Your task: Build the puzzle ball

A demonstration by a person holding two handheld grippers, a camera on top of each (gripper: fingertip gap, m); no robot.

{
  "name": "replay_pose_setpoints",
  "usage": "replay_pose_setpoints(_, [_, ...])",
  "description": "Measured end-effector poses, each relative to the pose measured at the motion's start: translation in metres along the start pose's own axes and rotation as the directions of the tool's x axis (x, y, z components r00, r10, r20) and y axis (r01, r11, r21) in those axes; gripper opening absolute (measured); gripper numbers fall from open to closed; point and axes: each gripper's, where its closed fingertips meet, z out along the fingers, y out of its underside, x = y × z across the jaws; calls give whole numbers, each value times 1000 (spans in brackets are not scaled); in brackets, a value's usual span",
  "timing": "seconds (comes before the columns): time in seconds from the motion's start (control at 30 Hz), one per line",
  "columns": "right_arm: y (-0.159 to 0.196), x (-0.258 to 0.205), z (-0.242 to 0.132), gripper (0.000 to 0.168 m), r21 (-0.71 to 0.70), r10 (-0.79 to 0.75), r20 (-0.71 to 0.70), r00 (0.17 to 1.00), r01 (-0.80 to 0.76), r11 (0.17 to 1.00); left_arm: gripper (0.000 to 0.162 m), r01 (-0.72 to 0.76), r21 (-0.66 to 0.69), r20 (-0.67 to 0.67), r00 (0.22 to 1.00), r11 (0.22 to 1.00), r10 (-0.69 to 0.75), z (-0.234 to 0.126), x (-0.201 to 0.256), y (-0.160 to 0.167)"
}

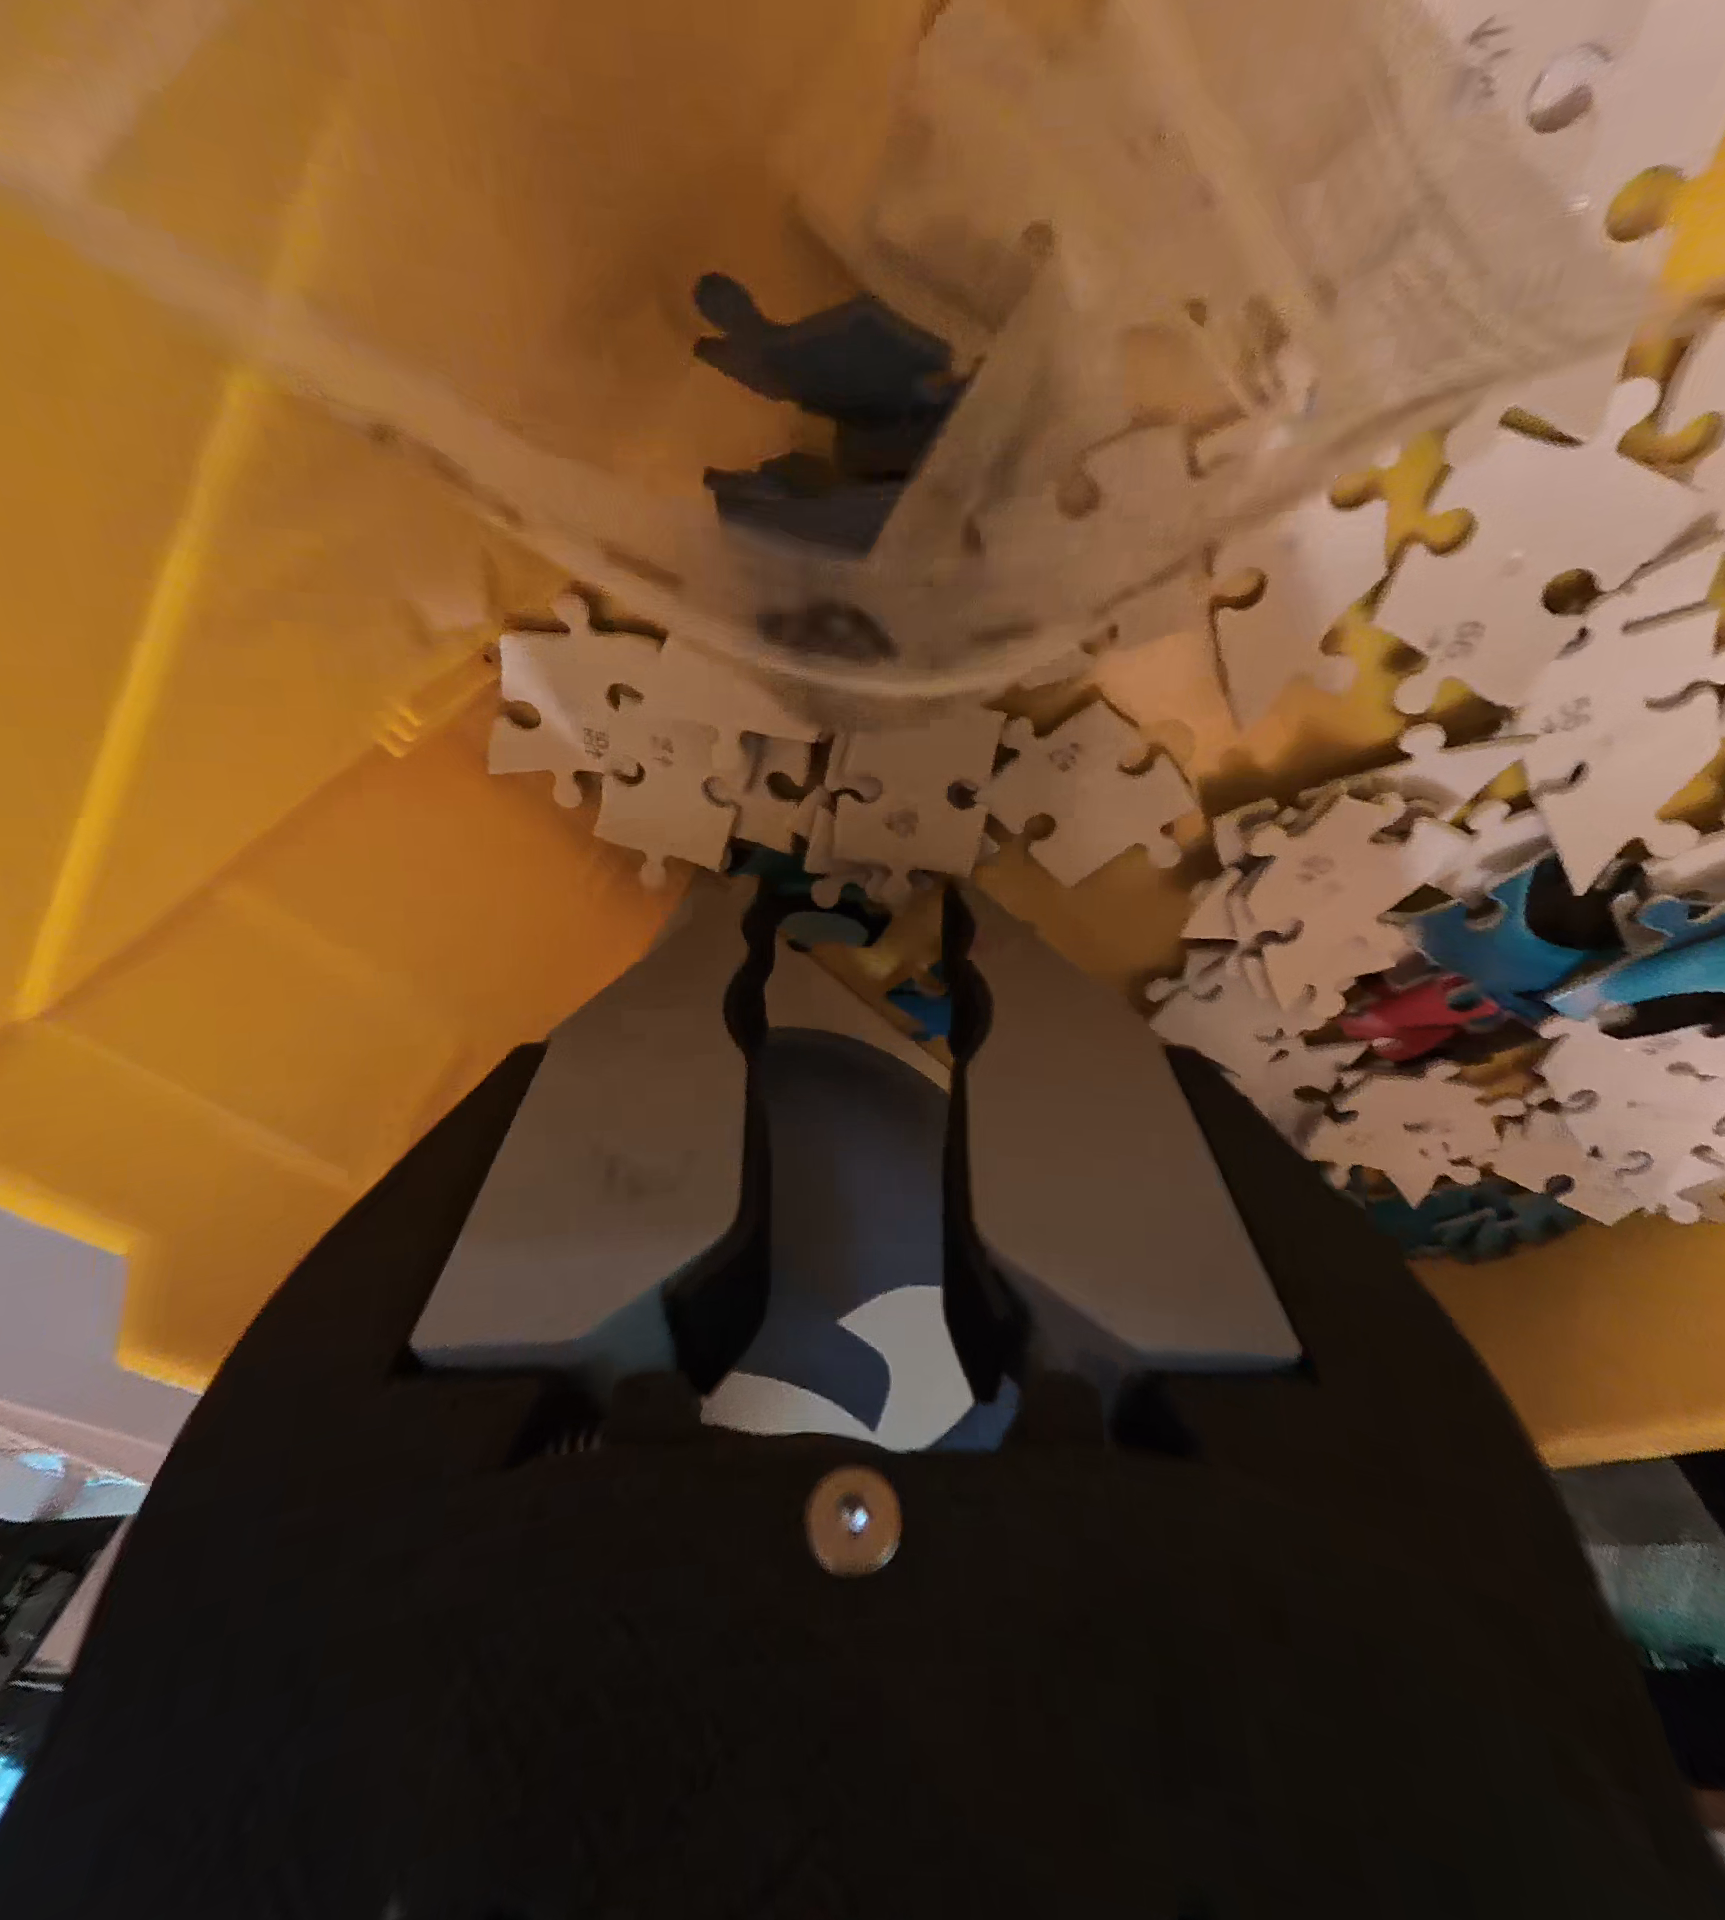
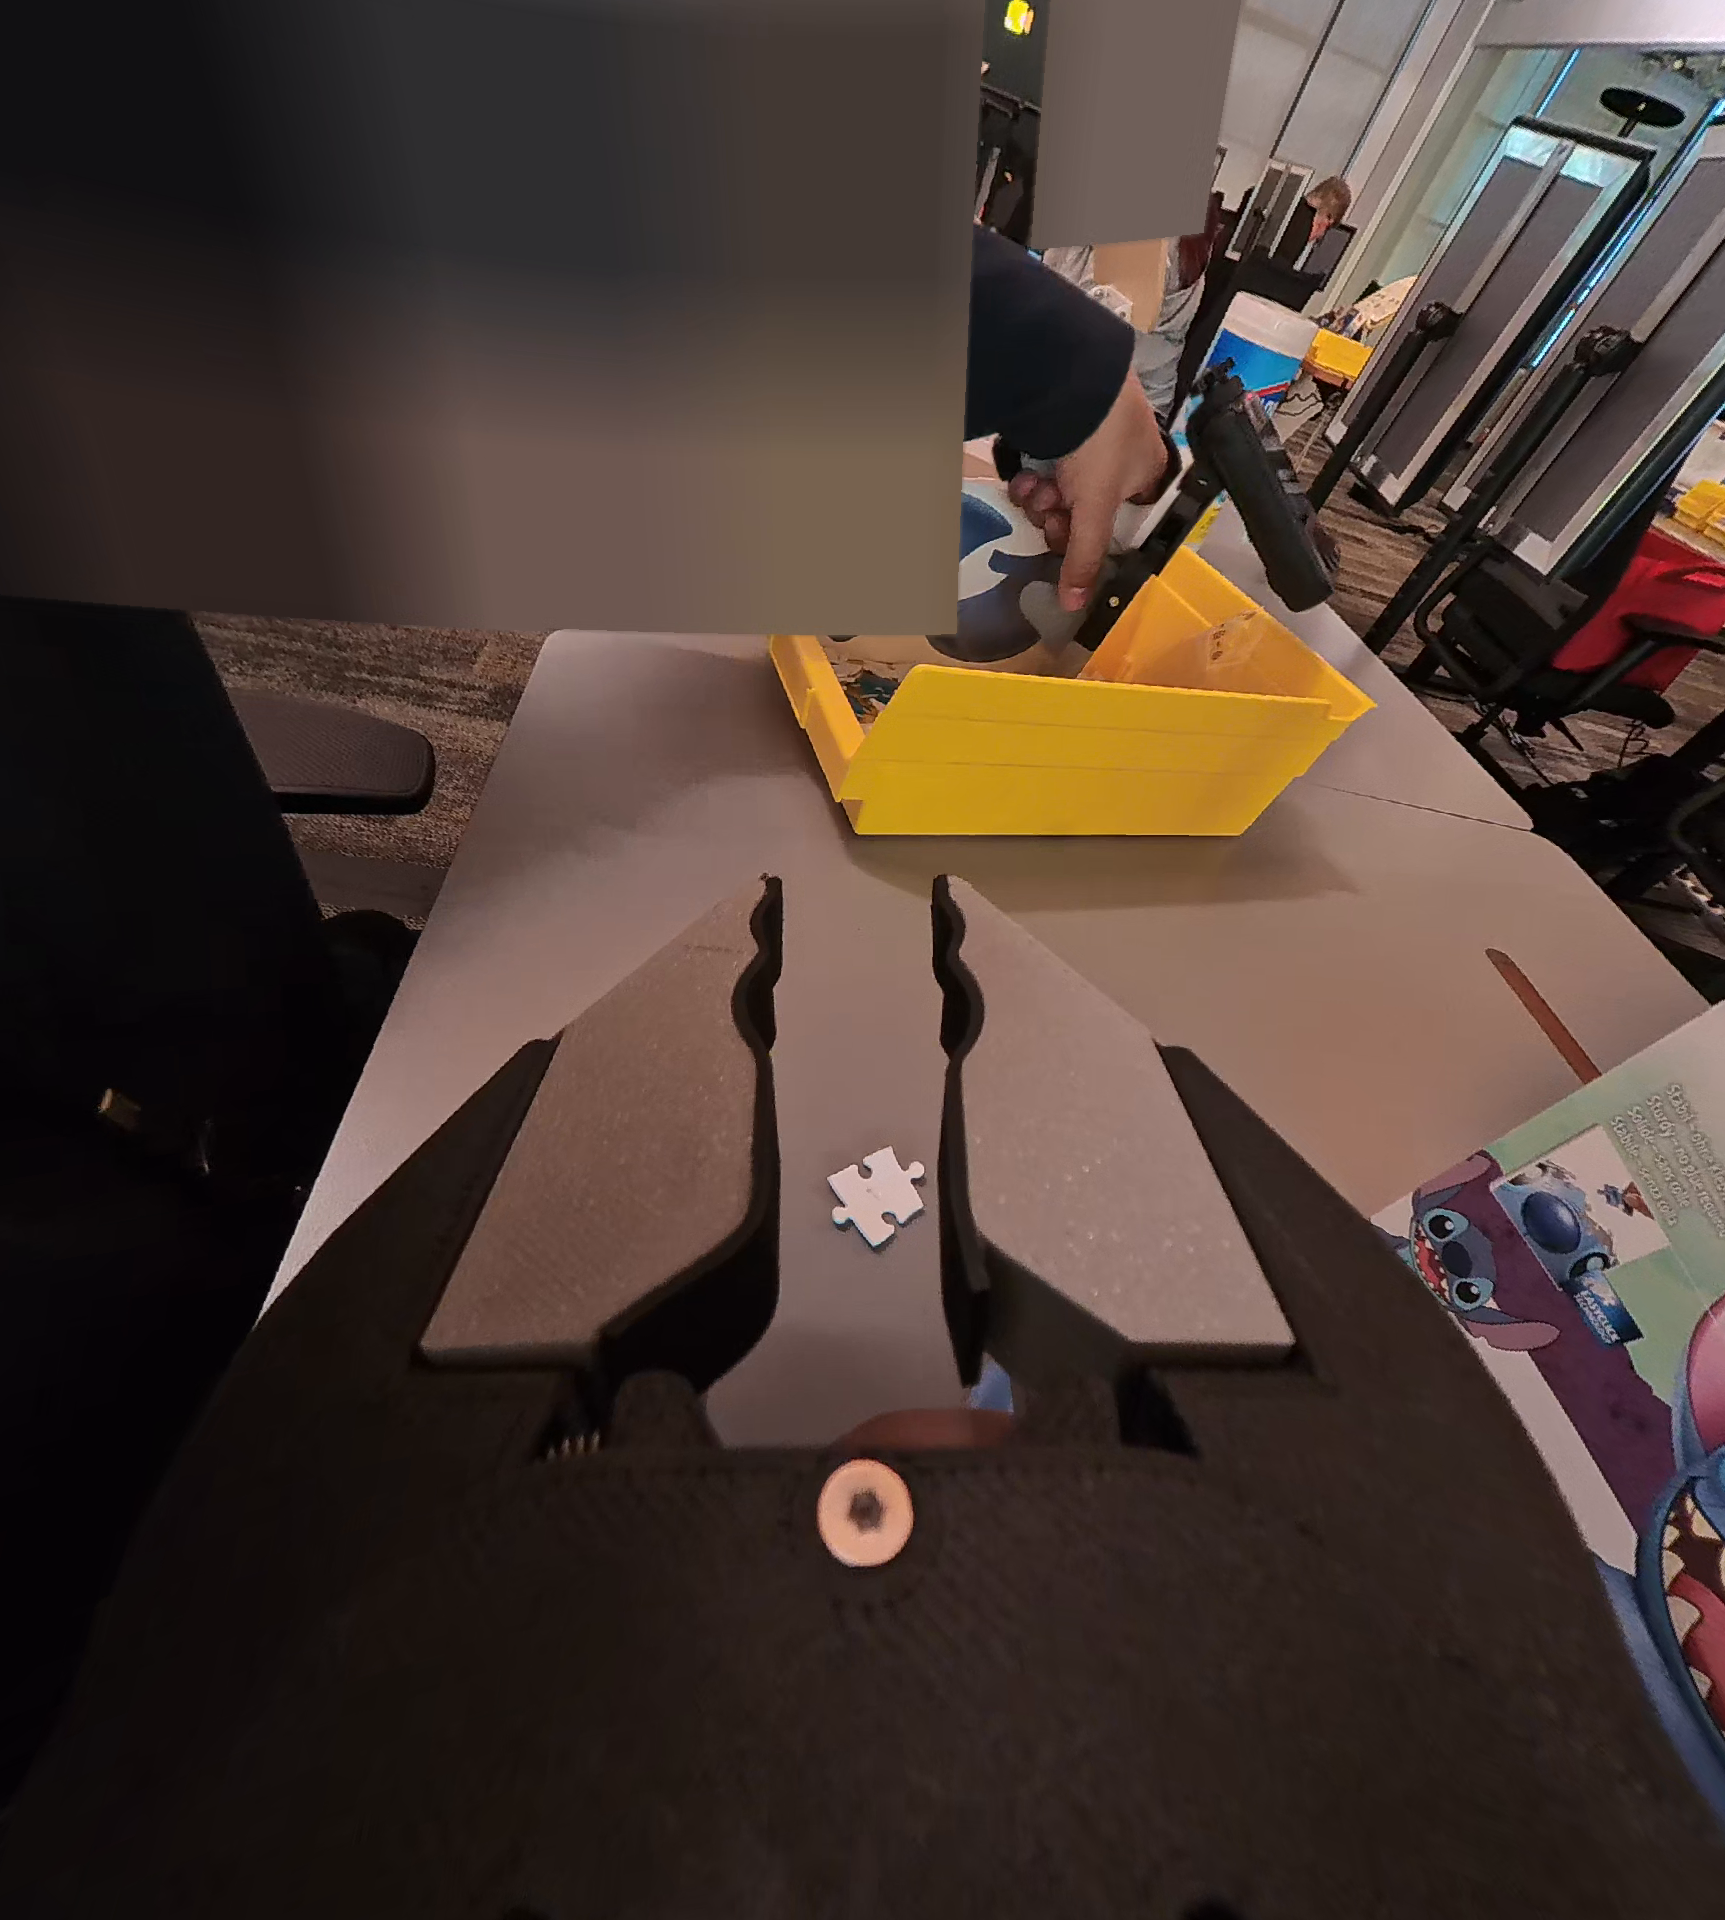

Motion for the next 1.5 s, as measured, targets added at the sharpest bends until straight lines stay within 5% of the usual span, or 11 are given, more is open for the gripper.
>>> replay_pose_setpoints(0.33, [0,0,-4,25,3,-2,0,1000,2,1000,35,-98,-120,-178,981,988,76,0,16,26])
replay_pose_setpoints(0.6, [1,-1,-2,25,-3,-3,5,1000,3,1000,36,-78,-33,-28,997,996,77,-11,-9,11])
replay_pose_setpoints(0.77, [1,-1,-2,25,0,-1,6,1000,1,1000,54,-78,-66,-57,996,995,74,-1,-3,11])
replay_pose_setpoints(1.1, [-1,-2,-3,25,6,-6,6,1000,6,1000,40,-44,-71,-56,998,996,40,5,-7,11])
replay_pose_setpoints(1.27, [-1,-3,-4,25,7,-10,8,1000,10,1000,80,-70,-47,-140,988,996,62,3,14,12])
replay_pose_setpoints(1.5, [-2,-3,-4,25,9,-10,8,1000,10,1000,69,-73,-65,-218,974,995,58,-2,28,24])
